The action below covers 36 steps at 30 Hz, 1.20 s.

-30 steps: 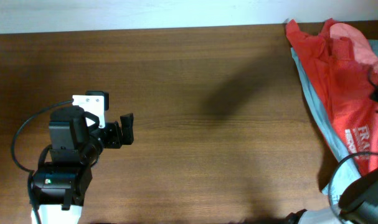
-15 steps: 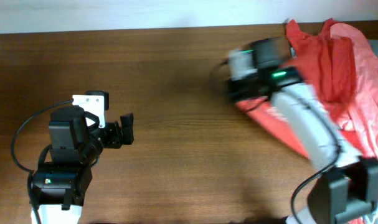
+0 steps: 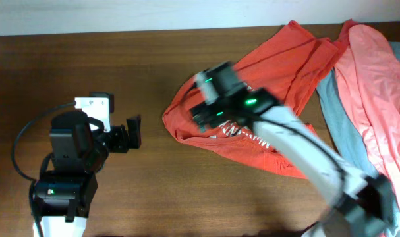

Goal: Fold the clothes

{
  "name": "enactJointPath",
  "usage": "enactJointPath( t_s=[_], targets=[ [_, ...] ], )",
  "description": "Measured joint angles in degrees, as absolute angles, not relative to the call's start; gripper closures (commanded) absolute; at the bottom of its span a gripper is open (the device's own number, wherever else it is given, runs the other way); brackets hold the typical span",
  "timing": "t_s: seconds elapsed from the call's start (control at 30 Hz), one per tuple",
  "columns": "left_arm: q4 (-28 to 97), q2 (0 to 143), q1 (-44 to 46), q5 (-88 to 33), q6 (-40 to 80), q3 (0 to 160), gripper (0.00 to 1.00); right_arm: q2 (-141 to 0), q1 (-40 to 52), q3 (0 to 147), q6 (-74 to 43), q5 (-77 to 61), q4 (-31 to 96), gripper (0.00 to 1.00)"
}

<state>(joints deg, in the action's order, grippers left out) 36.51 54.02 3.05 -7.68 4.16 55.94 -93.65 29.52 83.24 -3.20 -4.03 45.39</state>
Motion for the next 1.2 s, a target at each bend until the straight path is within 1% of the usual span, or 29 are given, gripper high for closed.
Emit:
enactJointPath(
  t_s=[0.1, 0.17, 0.23, 0.33, 0.37, 0.4, 0.43, 0.47, 0.63, 0.8, 0.83, 0.87, 0.9, 0.93, 0.97, 1.0, 1.1, 1.2],
  targets=[
    [32.62, 55.00, 3.05, -9.23, 4.16, 56.05, 0.01, -86.63, 22.70, 83.26, -3.25, -3.25, 49.04, 0.02],
    [29.08, 58.48, 3.29, -11.84, 4.16, 56.42, 0.01, -80.97, 17.80, 83.35, -3.27, -2.57, 53.74, 0.01],
    [26.81, 63.79, 4.29, -14.06, 4.16, 56.53, 0.01, -77.06, 13.89, 83.44, -3.29, -2.44, 58.65, 0.01],
    [22.76, 74.30, 6.68, -16.05, 4.19, 56.93, 0.02, -75.79, 9.87, 83.46, -3.25, -2.52, 64.03, 0.02],
    [21.78, 78.13, 7.27, -16.67, 4.16, 56.99, 0.05, -75.75, 8.43, 83.44, -3.27, -2.50, 66.02, 0.01],
    [20.88, 82.72, 7.88, -18.11, 4.16, 56.99, 0.10, -75.81, 7.60, 83.42, -3.27, -2.44, 66.87, 0.01],
    [20.47, 86.28, 8.27, -19.40, 4.19, 56.95, 0.18, -75.81, 6.94, 83.42, -3.25, -2.42, 67.46, 0.01],
    [19.31, 90.37, 8.58, -21.08, 4.43, 56.95, 0.21, -75.79, 6.35, 83.42, -3.22, -2.39, 68.10, 0.01],
    [17.72, 101.47, 8.78, -24.21, 5.48, 56.95, 0.22, -75.79, 5.61, 83.42, -3.22, -2.39, 68.84, 0.01],
    [17.28, 105.51, 8.84, -26.85, 5.85, 56.97, 0.22, -75.81, 5.61, 83.42, -3.22, -2.39, 68.97, 0.01],
    [17.23, 105.67, 8.88, -27.09, 5.85, 56.97, 0.26, -75.81, 5.61, 83.42, -3.27, -2.39, 68.97, 0.00],
    [16.99, 105.89, 9.02, -27.40, 5.87, 57.04, 0.44, -75.81, 5.61, 83.42, -3.25, -2.39, 68.97, 0.03],
    [16.69, 106.28, 9.30, -27.68, 5.87, 57.23, 0.68, -75.81, 5.61, 83.42, -3.22, -2.39, 68.99, 0.05],
    [16.27, 106.67, 9.65, -27.90, 6.11, 57.43, 0.82, -75.81, 5.61, 83.42, -3.38, -2.42, 68.99, 0.07],
    [15.94, 107.35, 10.04, -27.94, 6.33, 57.45, 0.93, -75.81, 5.61, 83.42, -3.44, -2.42, 68.99, 0.08],
    [15.73, 107.92, 10.31, -28.12, 6.31, 57.43, 0.99, -75.81, 5.61, 83.42, -3.40, -2.42, 69.01, 0.09],
    [15.35, 108.99, 10.70, -28.10, 6.42, 57.45, 0.99, -75.81, 5.61, 83.42, -3.40, -2.39, 69.69, 0.09],
    [17.93, 108.99, 8.58, -27.29, 6.76, 59.05, 0.99, -75.81, 5.61, 83.42, -3.46, -2.37, 70.32, 0.09]
  ],
)
